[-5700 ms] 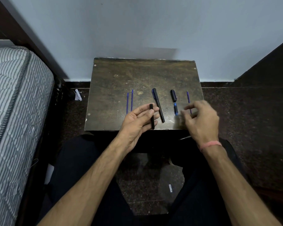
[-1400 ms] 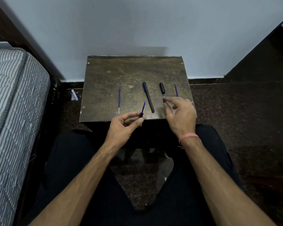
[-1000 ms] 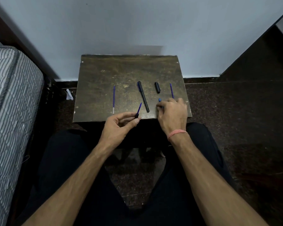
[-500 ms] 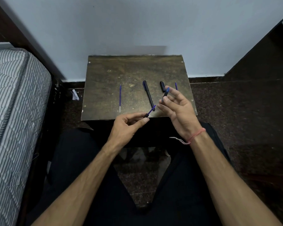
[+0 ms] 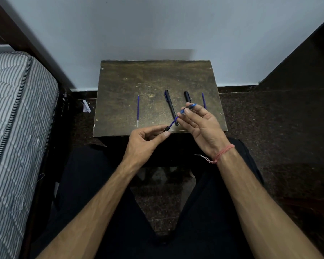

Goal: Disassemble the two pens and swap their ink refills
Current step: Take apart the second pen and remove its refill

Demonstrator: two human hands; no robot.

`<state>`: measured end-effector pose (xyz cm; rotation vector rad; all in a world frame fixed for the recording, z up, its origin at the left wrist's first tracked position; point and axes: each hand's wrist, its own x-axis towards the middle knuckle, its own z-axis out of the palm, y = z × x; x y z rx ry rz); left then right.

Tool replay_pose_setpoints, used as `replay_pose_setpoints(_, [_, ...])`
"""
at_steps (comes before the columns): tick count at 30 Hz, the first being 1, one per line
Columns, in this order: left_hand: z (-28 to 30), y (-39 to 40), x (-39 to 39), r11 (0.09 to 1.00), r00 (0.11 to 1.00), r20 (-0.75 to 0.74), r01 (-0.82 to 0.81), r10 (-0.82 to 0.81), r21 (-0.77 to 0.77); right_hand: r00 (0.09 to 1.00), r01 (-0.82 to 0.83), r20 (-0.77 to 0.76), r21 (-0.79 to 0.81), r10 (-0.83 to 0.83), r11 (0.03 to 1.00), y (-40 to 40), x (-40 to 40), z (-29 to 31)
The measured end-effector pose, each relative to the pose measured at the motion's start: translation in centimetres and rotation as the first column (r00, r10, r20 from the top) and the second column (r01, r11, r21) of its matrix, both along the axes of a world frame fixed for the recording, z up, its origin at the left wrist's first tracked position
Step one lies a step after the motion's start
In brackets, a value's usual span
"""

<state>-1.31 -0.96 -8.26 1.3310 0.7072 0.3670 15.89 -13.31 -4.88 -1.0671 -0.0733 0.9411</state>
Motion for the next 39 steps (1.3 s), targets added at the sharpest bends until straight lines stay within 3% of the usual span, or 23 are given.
replay_pose_setpoints(17, [-1.0,0.3,-0.2,0.999,1.0,0.013,0.002,-0.002,0.039,0.978,-0.12,0.157,-0.129,0.14,0.984,0.1,-0.4,-0.7])
replay_pose_setpoints(27, [-1.3,0.7,-0.4,0.996,1.0,0.016,0.019,-0.021,0.085,0.971,-0.167,0.148,-0.129,0.186,0.977,0.4,-0.6,-0.9])
replay_pose_setpoints(31, [-1.1,0.5,-0.1,0.993,1.0,0.009,0.021,-0.022,0.114,0.924,-0.252,0.24,-0.203,0.297,0.946,0.6,-1.3,-1.4])
replay_pose_setpoints(39, [-0.6,0.7,-0.8,0.997,1.0,0.029,-0.01,0.008,0.075,0.895,-0.217,0.313,-0.317,0.318,0.923,1.1,-1.9,-1.9])
